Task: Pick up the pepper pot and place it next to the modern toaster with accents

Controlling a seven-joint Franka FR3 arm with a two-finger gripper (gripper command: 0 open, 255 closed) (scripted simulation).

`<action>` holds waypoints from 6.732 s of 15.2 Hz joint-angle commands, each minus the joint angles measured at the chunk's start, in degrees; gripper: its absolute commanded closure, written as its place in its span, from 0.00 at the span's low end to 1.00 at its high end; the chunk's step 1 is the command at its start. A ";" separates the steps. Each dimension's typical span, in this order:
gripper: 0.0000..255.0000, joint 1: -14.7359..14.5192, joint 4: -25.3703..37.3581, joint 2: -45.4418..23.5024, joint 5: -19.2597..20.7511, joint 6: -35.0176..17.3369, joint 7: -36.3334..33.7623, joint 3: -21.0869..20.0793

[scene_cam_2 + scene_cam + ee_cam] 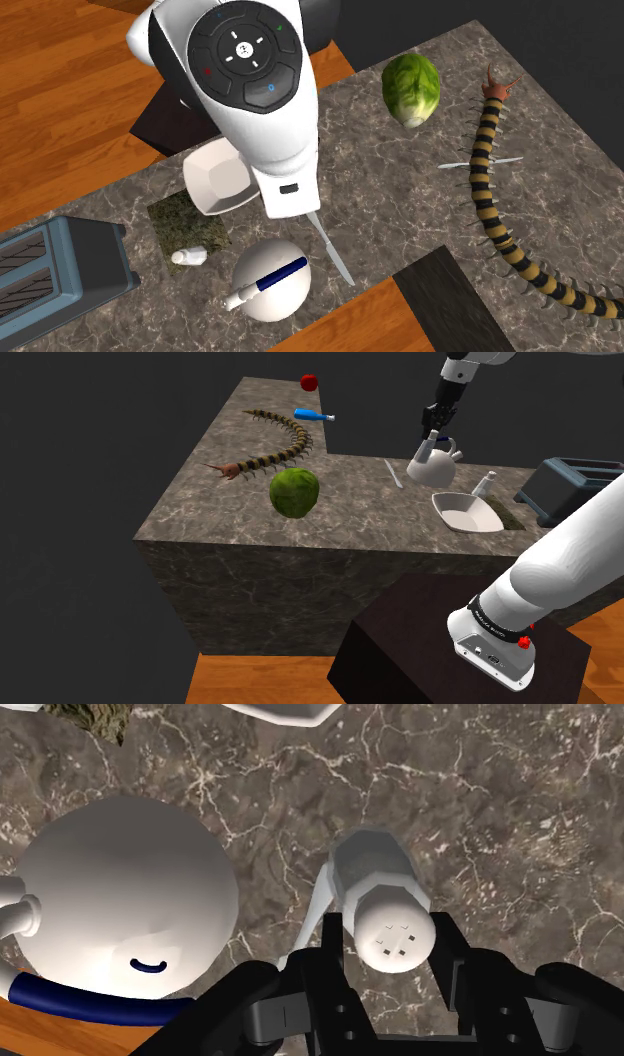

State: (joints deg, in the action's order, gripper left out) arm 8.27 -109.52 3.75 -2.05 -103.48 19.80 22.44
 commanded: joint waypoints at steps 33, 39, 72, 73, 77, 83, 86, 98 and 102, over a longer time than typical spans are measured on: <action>1.00 4.39 7.38 11.68 5.82 18.22 7.19 4.04; 1.00 7.46 3.13 17.80 9.80 19.29 12.76 7.24; 1.00 16.04 -0.86 25.51 24.04 16.25 41.22 30.07; 1.00 16.14 -1.71 25.69 24.22 15.55 41.10 30.19; 1.00 16.49 -4.98 26.25 24.89 12.69 40.68 30.80; 1.00 16.80 -9.52 26.67 25.83 8.36 40.21 32.10; 1.00 16.85 -11.63 26.68 26.28 6.15 40.05 32.91; 1.00 16.16 -19.07 25.32 27.73 -3.08 39.82 37.34; 1.00 15.50 -21.20 24.34 28.03 -6.32 39.92 39.28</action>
State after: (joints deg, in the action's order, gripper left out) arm 23.98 -130.16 28.39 25.91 -108.86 59.68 61.16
